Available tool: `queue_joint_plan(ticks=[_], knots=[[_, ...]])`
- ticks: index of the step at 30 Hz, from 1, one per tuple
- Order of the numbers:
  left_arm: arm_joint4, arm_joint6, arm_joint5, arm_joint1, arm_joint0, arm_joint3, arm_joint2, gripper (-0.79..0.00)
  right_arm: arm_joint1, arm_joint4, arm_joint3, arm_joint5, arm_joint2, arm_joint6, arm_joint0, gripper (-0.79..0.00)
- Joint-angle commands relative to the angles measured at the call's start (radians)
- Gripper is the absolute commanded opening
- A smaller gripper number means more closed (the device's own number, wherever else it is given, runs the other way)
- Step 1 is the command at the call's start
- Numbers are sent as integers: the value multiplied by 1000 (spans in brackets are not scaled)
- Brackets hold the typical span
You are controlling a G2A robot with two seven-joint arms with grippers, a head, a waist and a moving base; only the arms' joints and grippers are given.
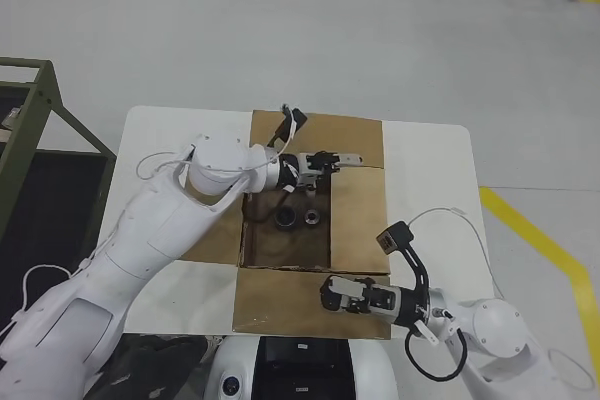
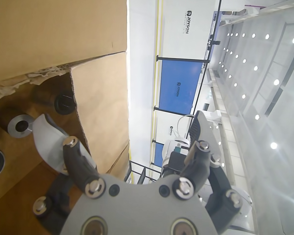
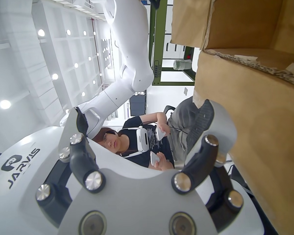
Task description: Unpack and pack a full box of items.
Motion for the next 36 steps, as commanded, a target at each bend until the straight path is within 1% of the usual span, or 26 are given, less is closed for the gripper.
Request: queue_joint_plan(ticks=[1, 6, 11, 17, 21, 25, 29, 36], knots=[[6, -4, -6, -1, 10, 1, 5, 0, 1, 2, 4, 1, -2, -2, 3, 0], [15, -10, -34, -9, 26, 18, 27, 0, 3, 4, 18, 12, -13, -15, 18, 0], [24, 10, -56, -22, 27, 39, 50, 0, 5, -17, 20, 44, -21, -47, 22, 0], [23, 7, -79, -46, 4, 82, 90, 0, 9, -40, 5, 86, -28, -68, 17, 0], [8, 14, -90, -60, -12, 102, 99, 0, 13, -51, -7, 104, -32, -76, 13, 0], [-22, 29, -118, -67, -12, 104, 81, 0, 16, -54, -15, 118, -32, -82, 8, 0], [-59, -4, -173, -66, -3, 80, 48, 0, 20, -65, -23, 137, -32, -74, 5, 0], [-106, -30, -194, -64, 11, 26, -1, 0, 24, -68, 0, 157, -32, -98, 9, 0]])
